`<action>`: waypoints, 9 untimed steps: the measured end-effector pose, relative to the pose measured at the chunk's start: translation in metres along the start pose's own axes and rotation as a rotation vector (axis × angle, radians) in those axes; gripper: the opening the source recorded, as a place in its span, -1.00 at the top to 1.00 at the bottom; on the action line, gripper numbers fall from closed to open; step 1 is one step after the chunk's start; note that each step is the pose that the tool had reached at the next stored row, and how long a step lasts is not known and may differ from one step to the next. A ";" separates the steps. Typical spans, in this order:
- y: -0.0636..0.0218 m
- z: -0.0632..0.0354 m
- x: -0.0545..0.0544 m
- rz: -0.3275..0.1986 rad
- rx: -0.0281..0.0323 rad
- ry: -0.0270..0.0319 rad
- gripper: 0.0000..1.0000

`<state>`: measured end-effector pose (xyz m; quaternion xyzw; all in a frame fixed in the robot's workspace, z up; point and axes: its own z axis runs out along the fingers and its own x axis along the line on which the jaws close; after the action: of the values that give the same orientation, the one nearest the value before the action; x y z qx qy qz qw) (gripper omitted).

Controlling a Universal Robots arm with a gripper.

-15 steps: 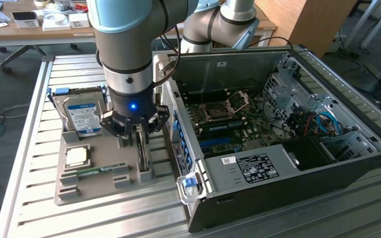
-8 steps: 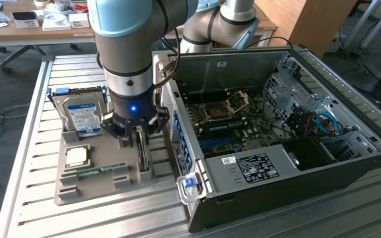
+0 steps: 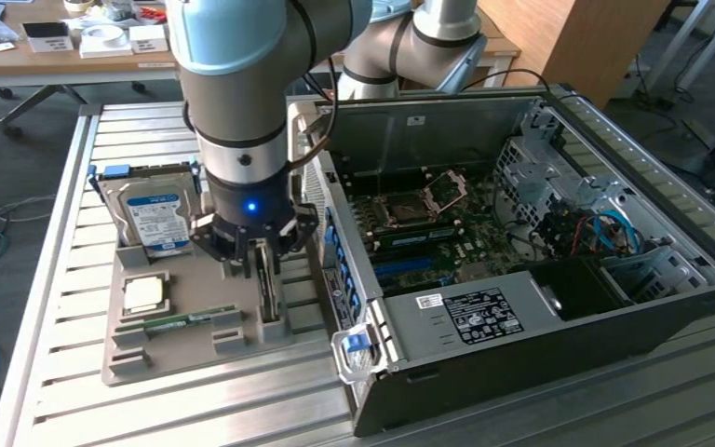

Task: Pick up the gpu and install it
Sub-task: 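Pick up the gpu and move the gpu toward the slot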

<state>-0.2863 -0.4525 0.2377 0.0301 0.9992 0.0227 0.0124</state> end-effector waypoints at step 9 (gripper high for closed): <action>0.0000 0.0017 -0.001 0.000 0.0001 0.0002 0.17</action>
<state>-0.2856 -0.4525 0.2360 0.0301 0.9992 0.0226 0.0123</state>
